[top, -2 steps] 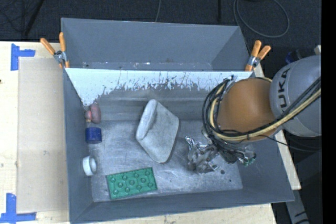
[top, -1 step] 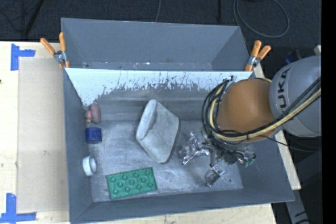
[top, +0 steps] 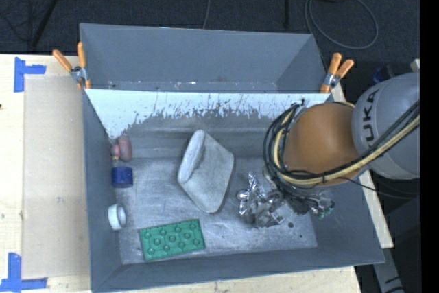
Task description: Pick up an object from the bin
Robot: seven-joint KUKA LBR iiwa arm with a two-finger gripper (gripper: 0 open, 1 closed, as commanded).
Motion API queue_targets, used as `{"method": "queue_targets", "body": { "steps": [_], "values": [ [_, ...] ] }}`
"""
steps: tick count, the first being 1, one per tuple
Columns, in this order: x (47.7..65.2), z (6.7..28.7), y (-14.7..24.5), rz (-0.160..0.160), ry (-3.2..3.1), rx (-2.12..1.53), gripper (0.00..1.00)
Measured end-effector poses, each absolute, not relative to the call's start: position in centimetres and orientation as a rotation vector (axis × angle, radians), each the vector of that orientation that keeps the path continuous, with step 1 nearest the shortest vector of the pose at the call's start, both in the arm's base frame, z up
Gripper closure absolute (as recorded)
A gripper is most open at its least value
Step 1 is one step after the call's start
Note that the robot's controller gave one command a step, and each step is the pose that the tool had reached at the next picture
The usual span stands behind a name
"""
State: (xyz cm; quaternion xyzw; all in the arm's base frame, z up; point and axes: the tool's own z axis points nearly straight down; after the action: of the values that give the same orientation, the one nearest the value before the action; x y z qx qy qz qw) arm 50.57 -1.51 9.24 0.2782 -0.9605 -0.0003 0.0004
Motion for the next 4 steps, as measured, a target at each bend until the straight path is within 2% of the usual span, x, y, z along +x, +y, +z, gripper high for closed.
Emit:
{"method": "queue_targets", "body": {
  "steps": [1, 2, 3, 4],
  "values": [
    [50.7, 12.4, -1.3, 0.000, -3.026, 0.852, 1.00],
    [50.3, 19.2, -1.0, 0.002, -3.027, 0.862, 1.00],
    [54.7, 28.7, 9.7, -0.004, -3.066, 0.737, 1.00],
    [54.5, 28.2, 9.2, -0.002, -3.057, 0.723, 0.00]
  ]
}}
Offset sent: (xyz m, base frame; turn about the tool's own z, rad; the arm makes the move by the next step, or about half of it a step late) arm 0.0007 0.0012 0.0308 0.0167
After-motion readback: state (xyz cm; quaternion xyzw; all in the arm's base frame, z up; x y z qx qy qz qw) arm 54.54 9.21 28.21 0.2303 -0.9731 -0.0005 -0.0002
